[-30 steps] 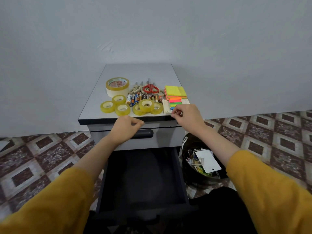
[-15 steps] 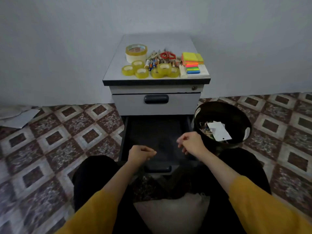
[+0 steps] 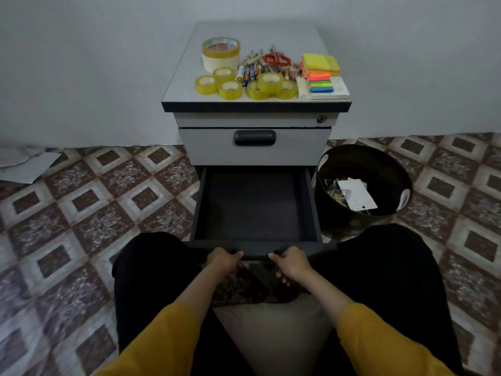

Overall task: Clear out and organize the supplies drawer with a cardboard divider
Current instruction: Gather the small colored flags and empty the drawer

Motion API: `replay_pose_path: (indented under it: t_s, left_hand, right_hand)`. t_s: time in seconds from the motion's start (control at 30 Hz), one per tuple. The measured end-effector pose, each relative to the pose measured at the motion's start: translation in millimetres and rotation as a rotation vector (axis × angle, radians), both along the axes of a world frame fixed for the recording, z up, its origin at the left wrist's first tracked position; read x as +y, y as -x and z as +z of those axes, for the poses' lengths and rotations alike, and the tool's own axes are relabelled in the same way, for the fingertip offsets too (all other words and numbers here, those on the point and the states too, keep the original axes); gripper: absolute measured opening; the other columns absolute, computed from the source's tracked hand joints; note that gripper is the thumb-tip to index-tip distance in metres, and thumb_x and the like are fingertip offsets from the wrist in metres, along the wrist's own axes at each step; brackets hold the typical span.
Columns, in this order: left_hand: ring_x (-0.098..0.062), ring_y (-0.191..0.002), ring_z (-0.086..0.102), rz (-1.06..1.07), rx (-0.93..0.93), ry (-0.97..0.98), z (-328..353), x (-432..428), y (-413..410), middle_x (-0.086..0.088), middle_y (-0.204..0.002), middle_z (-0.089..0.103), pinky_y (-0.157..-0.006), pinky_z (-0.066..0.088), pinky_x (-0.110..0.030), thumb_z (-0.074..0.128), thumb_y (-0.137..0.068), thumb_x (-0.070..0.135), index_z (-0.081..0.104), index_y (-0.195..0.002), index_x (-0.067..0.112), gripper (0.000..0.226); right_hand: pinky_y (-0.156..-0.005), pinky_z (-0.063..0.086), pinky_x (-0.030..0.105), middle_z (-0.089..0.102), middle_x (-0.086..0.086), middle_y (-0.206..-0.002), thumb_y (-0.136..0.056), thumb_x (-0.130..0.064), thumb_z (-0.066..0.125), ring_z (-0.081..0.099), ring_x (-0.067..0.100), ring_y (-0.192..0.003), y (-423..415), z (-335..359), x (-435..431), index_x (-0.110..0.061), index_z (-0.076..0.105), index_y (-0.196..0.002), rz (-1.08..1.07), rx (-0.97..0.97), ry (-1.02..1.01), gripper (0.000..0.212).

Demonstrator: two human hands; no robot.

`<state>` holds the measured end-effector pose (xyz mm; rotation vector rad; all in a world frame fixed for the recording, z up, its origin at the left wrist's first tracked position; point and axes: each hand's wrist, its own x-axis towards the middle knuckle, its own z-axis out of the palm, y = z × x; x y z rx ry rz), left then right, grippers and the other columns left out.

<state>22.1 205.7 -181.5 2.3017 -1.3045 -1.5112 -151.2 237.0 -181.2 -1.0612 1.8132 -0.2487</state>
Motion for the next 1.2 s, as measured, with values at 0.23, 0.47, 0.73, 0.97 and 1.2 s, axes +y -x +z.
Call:
replay_pose_path:
  t_s: [0.23,0.47,0.73,0.97,1.2]
  left_hand:
    - [-0.031,-0.079,0.065,-0.003,-0.074,0.103,-8.4,-12.5,-0.3,-0.013,-0.076,0.066,-0.071,0.051,-0.036,0.070,-0.081,0.036,0.059,-0.067,0.002,0.038]
    - [-0.025,-0.065,0.057,-0.027,-0.084,0.159,-6.2,-38.2,2.5,-0.004,-0.058,0.053,-0.058,0.042,-0.028,0.066,-0.085,0.035,0.047,-0.051,0.011,0.046]
    - [-0.021,-0.054,0.053,-0.153,-0.108,0.174,-6.0,-104.3,6.7,-0.008,-0.058,0.055,-0.063,0.049,-0.035,0.063,-0.088,0.033,0.051,-0.055,0.005,0.044]
    - [-0.031,-0.065,0.061,-0.114,-0.089,0.263,-9.5,-168.3,18.5,-0.018,-0.066,0.062,-0.065,0.053,-0.036,0.063,-0.089,0.029,0.057,-0.061,-0.002,0.042]
    - [-0.029,-0.081,0.064,-0.103,-0.084,0.383,-22.7,-227.3,26.8,-0.017,-0.088,0.069,-0.077,0.052,-0.033,0.057,-0.092,0.030,0.070,-0.083,-0.005,0.038]
  right_hand:
    - [-0.063,0.048,0.029,0.067,0.013,-0.091,-0.090,-0.043,0.057,0.065,0.027,-0.084,-10.5,-16.3,-6.7,-0.010,0.055,-0.067,0.059,0.187,0.026,0.040]
    - [-0.062,0.042,0.028,0.066,0.013,-0.097,-0.092,-0.043,0.053,0.063,0.027,-0.088,-6.9,-17.4,-36.4,-0.008,0.058,-0.080,0.070,0.222,0.037,0.037]
    - [-0.066,0.043,0.029,0.067,0.012,-0.099,-0.091,-0.050,0.051,0.063,0.027,-0.091,6.5,-24.8,-100.9,-0.004,0.066,-0.094,0.070,0.200,0.035,0.048]
    - [-0.066,0.051,0.034,0.057,0.006,-0.061,-0.090,-0.043,0.057,0.061,0.024,-0.068,15.9,-29.6,-165.4,-0.011,0.051,-0.057,-0.003,0.133,0.144,0.047]
    - [-0.064,0.046,0.032,0.062,0.010,-0.075,-0.092,-0.041,0.055,0.064,0.028,-0.081,20.3,-34.5,-221.9,-0.009,0.057,-0.066,-0.097,0.088,0.239,0.041]
